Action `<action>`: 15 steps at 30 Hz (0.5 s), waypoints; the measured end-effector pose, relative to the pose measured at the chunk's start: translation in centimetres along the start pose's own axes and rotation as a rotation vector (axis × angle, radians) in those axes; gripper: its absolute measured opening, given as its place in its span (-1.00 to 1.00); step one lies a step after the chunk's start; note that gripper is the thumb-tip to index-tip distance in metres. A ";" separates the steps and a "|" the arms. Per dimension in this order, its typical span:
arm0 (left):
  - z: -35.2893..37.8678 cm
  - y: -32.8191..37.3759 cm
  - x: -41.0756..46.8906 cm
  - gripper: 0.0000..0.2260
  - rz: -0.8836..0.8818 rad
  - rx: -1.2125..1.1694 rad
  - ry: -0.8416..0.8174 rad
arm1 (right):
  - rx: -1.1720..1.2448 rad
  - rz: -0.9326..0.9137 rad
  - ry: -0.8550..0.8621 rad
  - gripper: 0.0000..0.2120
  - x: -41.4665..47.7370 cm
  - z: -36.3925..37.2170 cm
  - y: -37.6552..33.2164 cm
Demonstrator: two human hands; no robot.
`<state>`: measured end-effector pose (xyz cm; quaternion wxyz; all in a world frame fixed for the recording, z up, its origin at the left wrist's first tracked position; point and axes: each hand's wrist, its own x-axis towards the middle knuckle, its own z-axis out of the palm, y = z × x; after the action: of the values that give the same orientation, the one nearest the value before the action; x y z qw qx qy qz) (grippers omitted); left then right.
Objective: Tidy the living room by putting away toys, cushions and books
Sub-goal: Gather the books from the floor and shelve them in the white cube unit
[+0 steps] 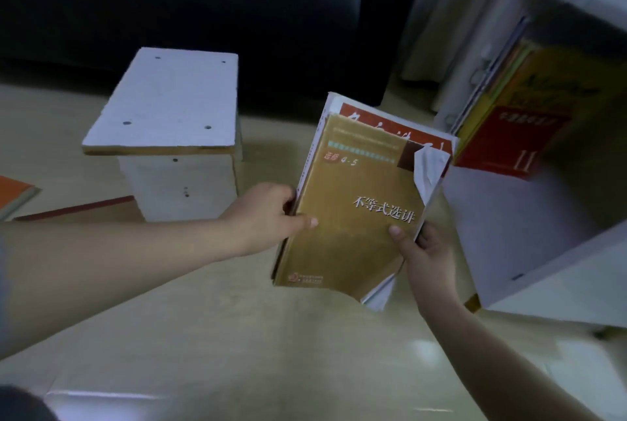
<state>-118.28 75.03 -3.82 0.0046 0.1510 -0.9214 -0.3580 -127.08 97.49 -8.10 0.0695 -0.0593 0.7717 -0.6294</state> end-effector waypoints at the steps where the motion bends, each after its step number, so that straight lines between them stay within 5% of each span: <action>1: 0.1 0.9 0.6 -0.79 0.007 0.009 -0.004 | -0.010 0.007 0.024 -0.96 0.4 -0.6 -0.2; 15: 0.0 10.4 11.6 -0.73 0.062 0.138 -0.073 | -0.126 0.053 0.254 -0.94 8.0 -6.2 -2.9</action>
<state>-132.21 79.07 1.91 -0.0282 0.1091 -0.9477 -0.2985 -136.11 101.46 -4.33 -0.0161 0.0372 0.8135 -0.5801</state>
